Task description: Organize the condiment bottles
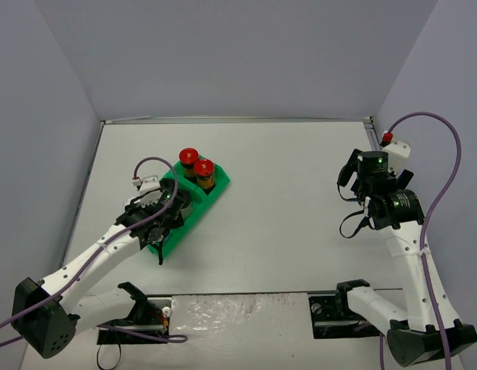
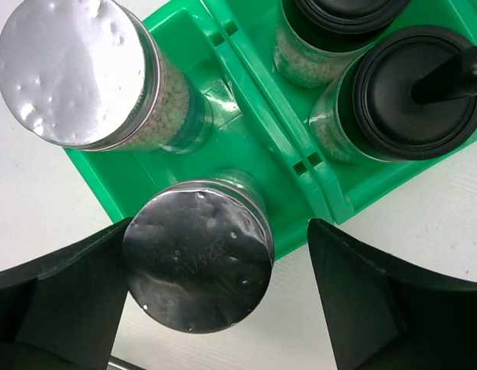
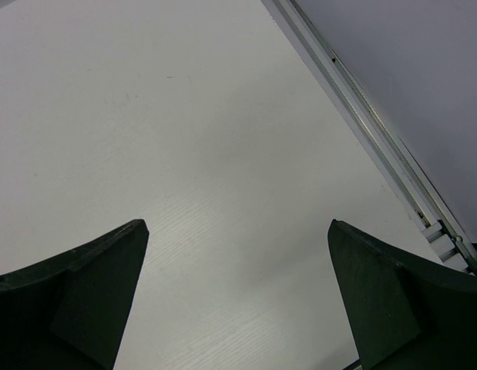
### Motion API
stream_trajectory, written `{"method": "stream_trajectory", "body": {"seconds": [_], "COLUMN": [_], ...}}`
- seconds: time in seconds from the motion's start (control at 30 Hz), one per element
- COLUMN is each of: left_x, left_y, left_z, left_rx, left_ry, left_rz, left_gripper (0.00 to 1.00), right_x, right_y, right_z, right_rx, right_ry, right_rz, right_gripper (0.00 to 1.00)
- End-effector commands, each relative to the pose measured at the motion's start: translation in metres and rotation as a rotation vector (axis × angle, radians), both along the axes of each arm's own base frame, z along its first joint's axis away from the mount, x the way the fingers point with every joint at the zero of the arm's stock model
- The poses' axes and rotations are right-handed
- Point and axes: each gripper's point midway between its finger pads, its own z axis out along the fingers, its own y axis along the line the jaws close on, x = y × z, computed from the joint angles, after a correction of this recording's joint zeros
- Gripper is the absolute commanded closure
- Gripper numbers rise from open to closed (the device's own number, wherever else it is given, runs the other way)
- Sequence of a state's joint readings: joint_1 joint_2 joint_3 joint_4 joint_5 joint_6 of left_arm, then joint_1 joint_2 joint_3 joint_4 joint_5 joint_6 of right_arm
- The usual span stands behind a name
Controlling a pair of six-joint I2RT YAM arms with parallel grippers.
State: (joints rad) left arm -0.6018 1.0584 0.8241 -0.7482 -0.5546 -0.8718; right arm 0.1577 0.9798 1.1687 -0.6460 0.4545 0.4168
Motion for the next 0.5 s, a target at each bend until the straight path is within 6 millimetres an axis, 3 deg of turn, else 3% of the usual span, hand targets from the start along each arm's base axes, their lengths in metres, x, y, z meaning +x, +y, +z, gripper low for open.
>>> {"method": "stream_trajectory", "body": {"seconds": [0.0,0.47], "left_x": [0.010,-0.003], "left_y": [0.001,0.011], "left_z": [0.038,0.109], "left_rx": [-0.007,0.011], "left_ry": [-0.082,-0.112], "left_rz": [0.006,-0.023], "left_gripper": [0.14,0.13], "right_x": [0.010,0.012], "right_y": [0.002,0.004], "right_z": [0.007,0.007], "right_rx": [-0.008,-0.001], "right_ry": [-0.035,-0.035], "right_rz": [0.011,0.018], "right_gripper": [0.00,0.00]}}
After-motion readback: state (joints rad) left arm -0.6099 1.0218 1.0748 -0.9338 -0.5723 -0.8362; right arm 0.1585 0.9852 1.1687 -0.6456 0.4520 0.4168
